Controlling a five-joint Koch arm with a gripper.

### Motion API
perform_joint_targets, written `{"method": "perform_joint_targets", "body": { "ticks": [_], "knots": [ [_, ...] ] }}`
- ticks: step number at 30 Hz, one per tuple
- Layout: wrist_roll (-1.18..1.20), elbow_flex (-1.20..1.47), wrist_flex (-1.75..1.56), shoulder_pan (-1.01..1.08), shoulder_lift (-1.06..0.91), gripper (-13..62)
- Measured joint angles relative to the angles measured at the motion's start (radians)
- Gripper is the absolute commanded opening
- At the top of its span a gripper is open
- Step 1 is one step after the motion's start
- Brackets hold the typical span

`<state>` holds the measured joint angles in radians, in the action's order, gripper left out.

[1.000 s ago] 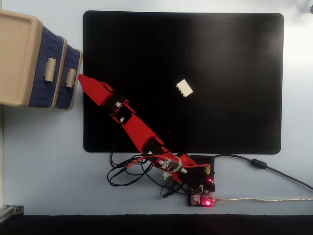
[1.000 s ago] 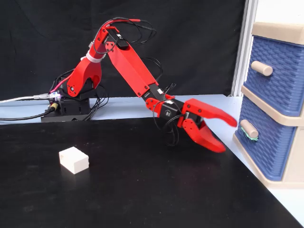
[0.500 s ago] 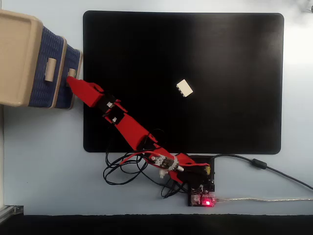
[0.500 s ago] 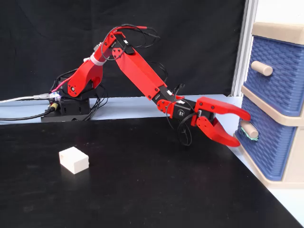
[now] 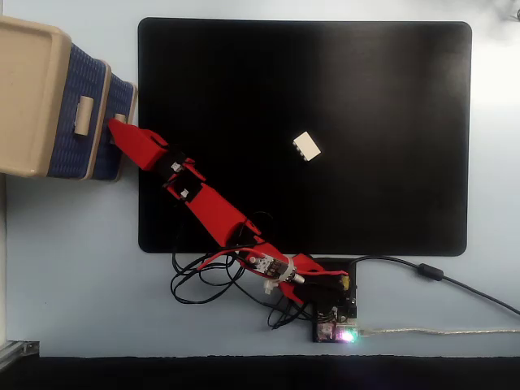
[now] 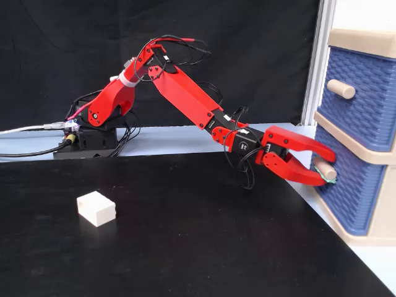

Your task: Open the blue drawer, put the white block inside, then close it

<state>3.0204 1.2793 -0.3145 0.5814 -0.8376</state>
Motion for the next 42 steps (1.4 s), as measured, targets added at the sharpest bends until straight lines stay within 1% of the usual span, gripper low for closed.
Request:
{"method": "perform_joint_targets", "body": {
  "ticks": [1, 2, 8, 10, 14, 18, 22, 23, 24, 25, 26, 27, 33, 35, 37, 40, 41, 42],
  "knots": [
    [-0.003, -0.008, 0.023, -0.002, 0.0, -6.9],
    [-0.005, -0.012, 0.051, 0.0, 0.0, -8.2],
    [-0.002, -0.031, 0.144, 0.0, -0.003, -8.2],
    [0.0, 0.005, 0.144, 0.0, -0.02, -8.2],
    [0.011, 0.255, 0.14, 0.038, -0.167, -8.2],
    [0.015, 0.551, 0.143, 0.066, -0.39, -8.2],
    [0.015, 0.719, 0.144, 0.094, -0.534, -7.8],
    [0.015, 0.753, 0.146, 0.1, -0.558, -4.5],
    [0.017, 0.758, 0.15, 0.1, -0.575, 3.8],
    [0.017, 0.758, 0.155, 0.1, -0.578, 17.1],
    [0.018, 0.756, 0.16, 0.1, -0.578, 27.9],
    [0.025, 0.756, 0.164, 0.1, -0.578, 33.5],
    [0.032, 0.761, 0.276, 0.146, -0.647, 34.2],
    [0.031, 0.764, 0.414, 0.192, -0.709, 34.1],
    [-0.006, 0.735, 0.653, 0.238, -0.785, 34.0],
    [-0.199, 0.594, 0.982, 0.293, -0.888, 33.9],
    [-0.301, 0.535, 1.098, 0.314, -0.919, 33.9],
    [-0.469, 0.446, 1.272, 0.353, -0.945, 33.9]
  ]
}}
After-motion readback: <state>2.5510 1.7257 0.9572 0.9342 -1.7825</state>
